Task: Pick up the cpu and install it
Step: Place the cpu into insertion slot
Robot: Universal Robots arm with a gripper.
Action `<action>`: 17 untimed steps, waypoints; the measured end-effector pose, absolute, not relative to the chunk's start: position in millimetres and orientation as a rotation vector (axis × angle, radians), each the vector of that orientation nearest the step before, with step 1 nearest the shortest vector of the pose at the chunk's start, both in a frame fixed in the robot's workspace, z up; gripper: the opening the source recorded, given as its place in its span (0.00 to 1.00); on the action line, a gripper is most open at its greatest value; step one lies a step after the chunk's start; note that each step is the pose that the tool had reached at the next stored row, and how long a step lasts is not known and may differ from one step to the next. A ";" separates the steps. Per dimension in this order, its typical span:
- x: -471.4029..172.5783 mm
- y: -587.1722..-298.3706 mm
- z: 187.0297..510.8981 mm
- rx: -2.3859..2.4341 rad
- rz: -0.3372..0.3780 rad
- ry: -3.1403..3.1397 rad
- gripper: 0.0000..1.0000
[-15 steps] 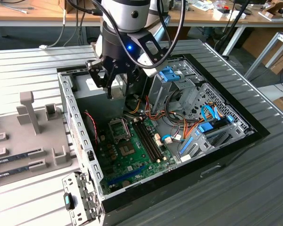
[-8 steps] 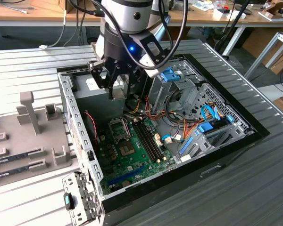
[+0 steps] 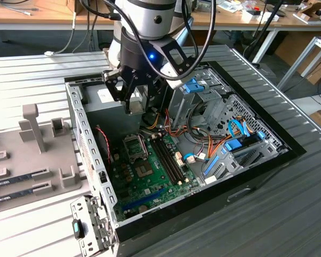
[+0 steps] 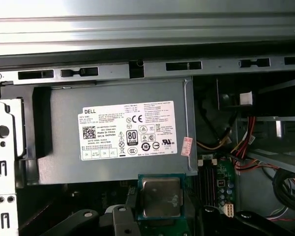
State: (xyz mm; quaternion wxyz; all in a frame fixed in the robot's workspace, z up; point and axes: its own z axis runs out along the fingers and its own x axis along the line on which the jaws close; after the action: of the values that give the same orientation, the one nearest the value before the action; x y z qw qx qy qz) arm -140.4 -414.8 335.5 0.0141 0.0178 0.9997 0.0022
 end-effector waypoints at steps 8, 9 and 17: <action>-135.8 -416.4 333.3 0.055 0.007 3.113 0.47; -135.8 -416.7 333.2 0.055 0.007 3.113 0.47; -135.1 -416.9 335.8 0.055 0.006 3.113 0.47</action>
State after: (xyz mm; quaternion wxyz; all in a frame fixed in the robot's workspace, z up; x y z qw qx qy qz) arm -135.1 -416.9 335.8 0.0140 0.0178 0.9997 0.0021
